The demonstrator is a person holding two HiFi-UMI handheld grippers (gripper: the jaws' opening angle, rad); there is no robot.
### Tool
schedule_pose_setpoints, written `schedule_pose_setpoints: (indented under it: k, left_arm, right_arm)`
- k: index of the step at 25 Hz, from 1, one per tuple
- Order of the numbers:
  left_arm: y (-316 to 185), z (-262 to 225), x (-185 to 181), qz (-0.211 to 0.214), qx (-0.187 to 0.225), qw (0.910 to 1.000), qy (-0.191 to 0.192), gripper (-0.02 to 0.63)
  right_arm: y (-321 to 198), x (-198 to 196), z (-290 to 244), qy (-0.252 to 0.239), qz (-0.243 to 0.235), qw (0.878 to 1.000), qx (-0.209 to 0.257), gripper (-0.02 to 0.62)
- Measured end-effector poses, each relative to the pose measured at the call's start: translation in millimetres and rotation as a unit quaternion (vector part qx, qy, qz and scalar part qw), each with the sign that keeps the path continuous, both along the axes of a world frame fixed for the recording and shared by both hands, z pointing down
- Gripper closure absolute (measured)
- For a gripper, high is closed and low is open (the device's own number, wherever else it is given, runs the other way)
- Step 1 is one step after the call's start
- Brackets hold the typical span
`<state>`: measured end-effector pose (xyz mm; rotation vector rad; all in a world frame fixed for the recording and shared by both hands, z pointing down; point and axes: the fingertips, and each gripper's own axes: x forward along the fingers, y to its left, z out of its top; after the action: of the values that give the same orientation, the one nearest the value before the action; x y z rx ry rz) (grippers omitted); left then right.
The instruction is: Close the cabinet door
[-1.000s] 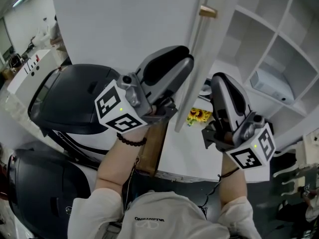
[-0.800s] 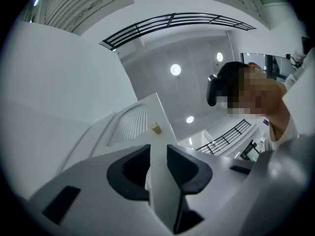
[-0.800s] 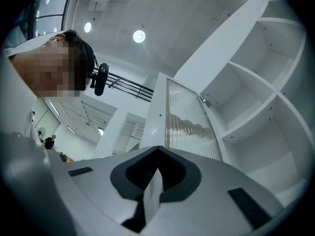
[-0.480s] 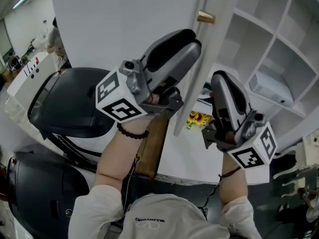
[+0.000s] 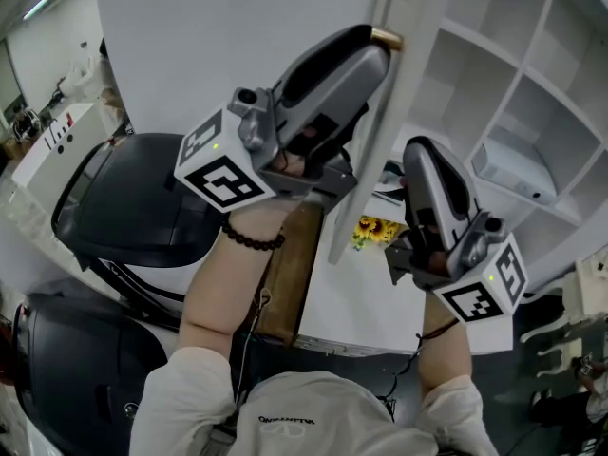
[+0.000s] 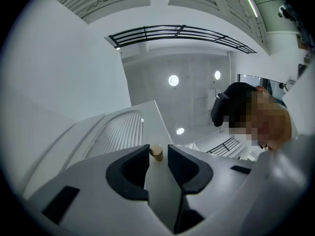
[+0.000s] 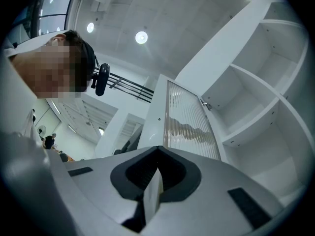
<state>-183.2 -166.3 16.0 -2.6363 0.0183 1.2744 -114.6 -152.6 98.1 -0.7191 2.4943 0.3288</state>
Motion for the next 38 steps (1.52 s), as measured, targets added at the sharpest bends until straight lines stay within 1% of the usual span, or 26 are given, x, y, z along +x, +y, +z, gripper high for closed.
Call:
schedule_pose_setpoints:
  k: [5,9,12,15,21,28,38]
  left_arm:
    - [-0.6,-4.9,4.7,0.005,0.001,0.9999,-0.013,0.502]
    - [-2.7,-8.1,6.2,0.015,-0.003,0.9998,-0.014,0.504]
    - [-3.5,-10.3,10.0,0.018,-0.001,0.9996,-0.020,0.523]
    - [-4.6,-11.6,13.6,0.029,-0.006,0.9994,-0.019,0.528]
    - [-3.6,-10.2,15.8,0.037,-0.013,0.9990,-0.021,0.531]
    - [-1.5,-11.4,23.9,0.012,-0.009,0.9995,-0.029,0.532]
    - [3.7,-10.5,50.1,-0.023,0.000,0.9991,-0.036,0.532]
  right_arm:
    - [-0.2,0.3,0.8,0.001,0.001,1.000,0.001,0.584]
    - [-0.9,1.2,1.6,0.001,0.003,1.000,0.001,0.584]
    - [-3.4,4.7,1.4,-0.001,0.004,1.000,-0.002,0.584]
    - [-4.2,9.0,-0.6,-0.003,0.006,1.000,-0.001,0.584]
    - [-2.6,11.8,1.1,-0.002,0.007,1.000,-0.001,0.584]
    - [-0.6,19.7,3.4,-0.001,0.016,1.000,0.000,0.584]
    - [7.9,54.2,1.9,-0.008,0.044,0.999,0.008,0.584]
